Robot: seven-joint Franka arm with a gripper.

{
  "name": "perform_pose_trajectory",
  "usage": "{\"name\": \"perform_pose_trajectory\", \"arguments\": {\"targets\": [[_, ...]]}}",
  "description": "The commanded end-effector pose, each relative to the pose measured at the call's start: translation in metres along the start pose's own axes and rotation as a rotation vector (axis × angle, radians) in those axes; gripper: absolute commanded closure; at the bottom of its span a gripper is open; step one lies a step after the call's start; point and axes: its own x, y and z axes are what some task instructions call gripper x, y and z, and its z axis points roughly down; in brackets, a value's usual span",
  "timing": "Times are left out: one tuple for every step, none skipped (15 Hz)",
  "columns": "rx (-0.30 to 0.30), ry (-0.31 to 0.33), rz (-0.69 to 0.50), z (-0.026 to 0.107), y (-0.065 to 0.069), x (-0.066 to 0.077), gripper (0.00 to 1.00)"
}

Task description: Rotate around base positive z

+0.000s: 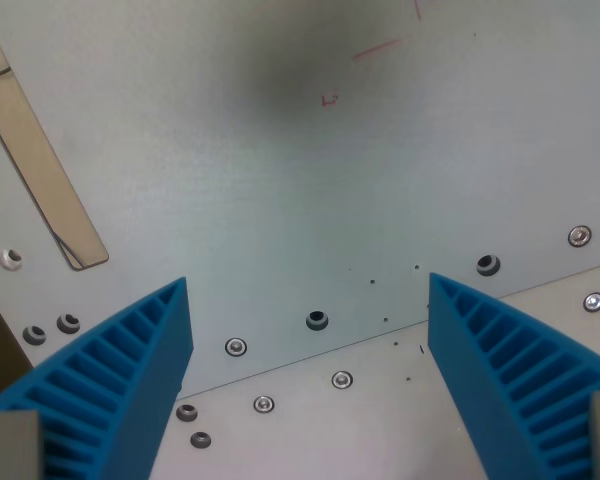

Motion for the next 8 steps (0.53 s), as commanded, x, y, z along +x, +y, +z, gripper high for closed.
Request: {"name": "perform_pose_trajectory", "arguments": {"targets": [[0.001,0.003,-0.011,-0.0013,0.0002,-0.0001,0.00],[0.001,0.003,-0.023,-0.0013,0.0002,-0.0001,0.00],[0.001,0.003,-0.034,-0.0013,0.0002,-0.0001,0.00],[0.000,0.003,-0.046,-0.0013,0.0002,-0.0001,0.00],[0.000,0.003,-0.058,-0.0013,0.0002,-0.0001,0.00],[0.000,0.003,-0.069,-0.0013,0.0002,-0.0001,0.00],[0.000,0.003,-0.081,-0.0013,0.0002,-0.0001,0.00],[0.000,0.003,-0.093,-0.0013,0.0002,-0.0001,0.00]]}}
